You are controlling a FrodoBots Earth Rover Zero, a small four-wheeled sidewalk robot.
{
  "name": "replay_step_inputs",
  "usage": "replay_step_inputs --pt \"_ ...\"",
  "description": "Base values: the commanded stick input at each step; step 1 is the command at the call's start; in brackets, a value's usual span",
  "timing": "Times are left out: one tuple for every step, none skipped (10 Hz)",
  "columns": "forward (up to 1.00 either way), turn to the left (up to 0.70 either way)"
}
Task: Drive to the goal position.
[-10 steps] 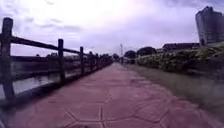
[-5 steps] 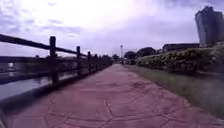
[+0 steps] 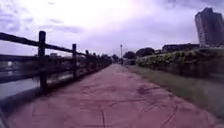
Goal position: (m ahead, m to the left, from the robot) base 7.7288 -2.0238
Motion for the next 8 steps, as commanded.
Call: replay_step_inputs --pt "1.00 0.00" --pt "1.00 0.00" --pt "1.00 0.00" --pt "1.00 0.00" --pt "1.00 0.00" --pt "1.00 0.00" --pt "1.00 0.00" --pt "1.00 0.00"
